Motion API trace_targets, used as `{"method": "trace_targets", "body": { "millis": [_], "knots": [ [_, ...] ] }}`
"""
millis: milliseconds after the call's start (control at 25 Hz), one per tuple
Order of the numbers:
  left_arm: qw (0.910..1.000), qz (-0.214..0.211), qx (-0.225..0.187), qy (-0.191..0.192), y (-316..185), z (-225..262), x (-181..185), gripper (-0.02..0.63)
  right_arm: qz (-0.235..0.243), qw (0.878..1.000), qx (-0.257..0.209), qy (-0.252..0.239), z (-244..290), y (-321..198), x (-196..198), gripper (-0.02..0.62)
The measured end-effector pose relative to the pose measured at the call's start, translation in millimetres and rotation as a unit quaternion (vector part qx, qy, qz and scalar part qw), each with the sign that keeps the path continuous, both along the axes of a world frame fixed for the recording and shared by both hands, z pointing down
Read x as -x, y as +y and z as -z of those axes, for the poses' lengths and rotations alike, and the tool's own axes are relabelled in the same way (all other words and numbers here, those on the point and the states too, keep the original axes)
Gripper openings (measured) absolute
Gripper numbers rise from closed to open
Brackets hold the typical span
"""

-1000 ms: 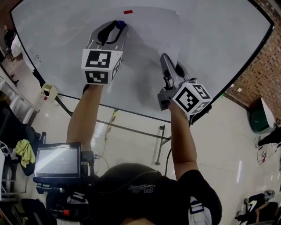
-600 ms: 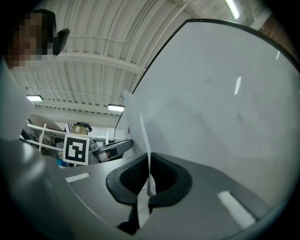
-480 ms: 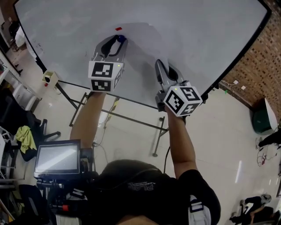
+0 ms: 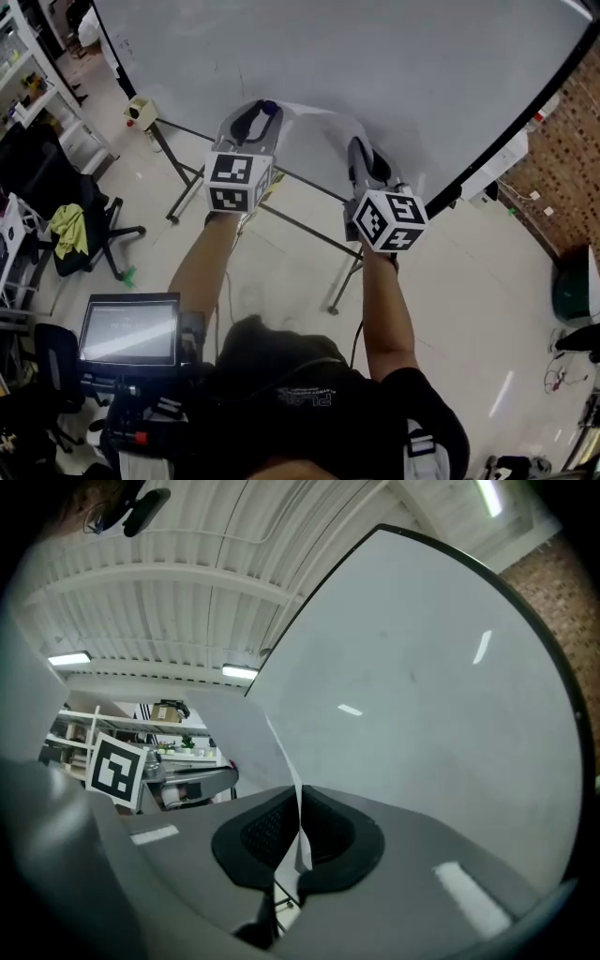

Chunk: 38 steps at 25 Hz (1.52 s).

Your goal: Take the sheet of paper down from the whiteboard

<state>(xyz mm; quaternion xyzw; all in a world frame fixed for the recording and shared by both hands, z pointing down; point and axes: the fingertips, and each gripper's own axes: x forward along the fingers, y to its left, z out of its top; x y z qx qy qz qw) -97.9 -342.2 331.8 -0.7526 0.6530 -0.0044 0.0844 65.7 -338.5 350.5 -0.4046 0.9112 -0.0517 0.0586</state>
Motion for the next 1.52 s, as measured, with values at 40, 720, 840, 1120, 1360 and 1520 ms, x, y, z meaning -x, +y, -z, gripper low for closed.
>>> {"method": "trace_targets", "body": {
  "millis": [40,720,840,1120,1360,1520],
  "knots": [
    [1.0000,0.005,0.007,0.004,9,-9,3,0.123,-0.001,1.000,0.006,0.001,-7,4,0,0.014],
    [0.9958,-0.015,0.074,0.052,104,-93,39,0.123,-0.077,0.993,0.020,0.086,-78,96,13,0.014],
    [0.9947,-0.015,0.082,0.059,108,-101,40,0.123,-0.078,0.992,0.010,0.104,-83,108,18,0.014],
    [0.9942,-0.033,0.083,0.060,119,-106,34,0.123,-0.084,0.991,0.006,0.105,-81,124,27,0.014],
    [0.9945,-0.041,0.078,0.057,136,-103,43,0.124,-0.090,0.990,0.001,0.110,-77,144,45,0.014],
    [0.9946,-0.043,0.077,0.054,142,-104,44,0.124,-0.091,0.990,-0.005,0.112,-75,151,49,0.014]
  ]
}}
